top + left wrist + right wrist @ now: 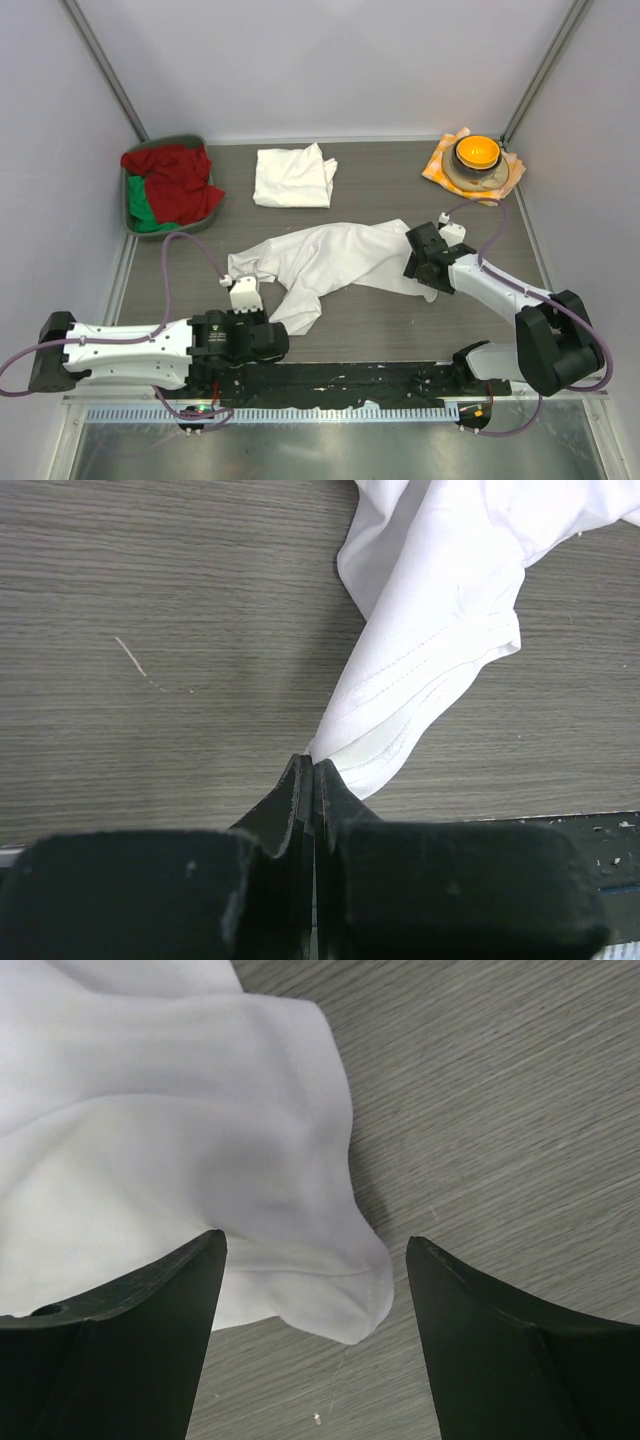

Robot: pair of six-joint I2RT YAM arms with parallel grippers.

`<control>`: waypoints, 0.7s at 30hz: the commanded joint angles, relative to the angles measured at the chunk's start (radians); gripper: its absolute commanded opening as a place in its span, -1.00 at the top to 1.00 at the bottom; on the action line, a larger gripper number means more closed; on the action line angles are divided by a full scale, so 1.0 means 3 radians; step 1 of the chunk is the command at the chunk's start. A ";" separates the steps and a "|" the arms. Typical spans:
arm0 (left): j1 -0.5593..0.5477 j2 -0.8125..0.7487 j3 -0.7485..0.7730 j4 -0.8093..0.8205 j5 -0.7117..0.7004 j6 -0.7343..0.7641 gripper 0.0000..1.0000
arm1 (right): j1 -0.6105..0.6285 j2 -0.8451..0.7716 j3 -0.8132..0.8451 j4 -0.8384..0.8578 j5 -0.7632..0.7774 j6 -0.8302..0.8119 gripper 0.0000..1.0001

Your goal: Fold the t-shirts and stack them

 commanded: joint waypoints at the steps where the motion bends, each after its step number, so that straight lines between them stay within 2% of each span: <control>1: -0.0013 -0.0122 0.0160 -0.0282 -0.0241 -0.0150 0.99 | -0.0162 0.0026 -0.0061 0.0191 -0.0033 -0.0086 -0.51; 4: -0.0013 -0.0204 0.0165 -0.0328 -0.0287 -0.0180 1.00 | -0.0203 0.0031 -0.0123 0.0253 -0.0146 -0.0106 -0.16; 5: -0.0013 -0.0220 0.0165 -0.0364 -0.0297 -0.0191 1.00 | -0.0203 0.0021 -0.0143 0.0268 -0.0166 -0.0106 0.03; 12: -0.0013 -0.0255 0.0160 -0.0507 -0.0323 -0.0303 1.00 | -0.0203 -0.0086 -0.0215 0.0253 -0.0299 -0.0117 0.72; 13: -0.0008 -0.0261 0.0160 -0.0512 -0.0323 -0.0308 1.00 | -0.0203 -0.0102 -0.0220 0.0253 -0.0320 -0.0112 0.98; 18: -0.0013 -0.0266 0.0221 -0.0533 -0.0348 -0.0293 1.00 | -0.0203 -0.0234 -0.0220 0.0176 -0.0295 -0.0106 0.99; 21: -0.0013 -0.0179 0.0497 -0.0548 -0.0445 -0.0094 1.00 | -0.0203 -0.0464 -0.0042 0.0069 -0.0218 -0.0193 0.99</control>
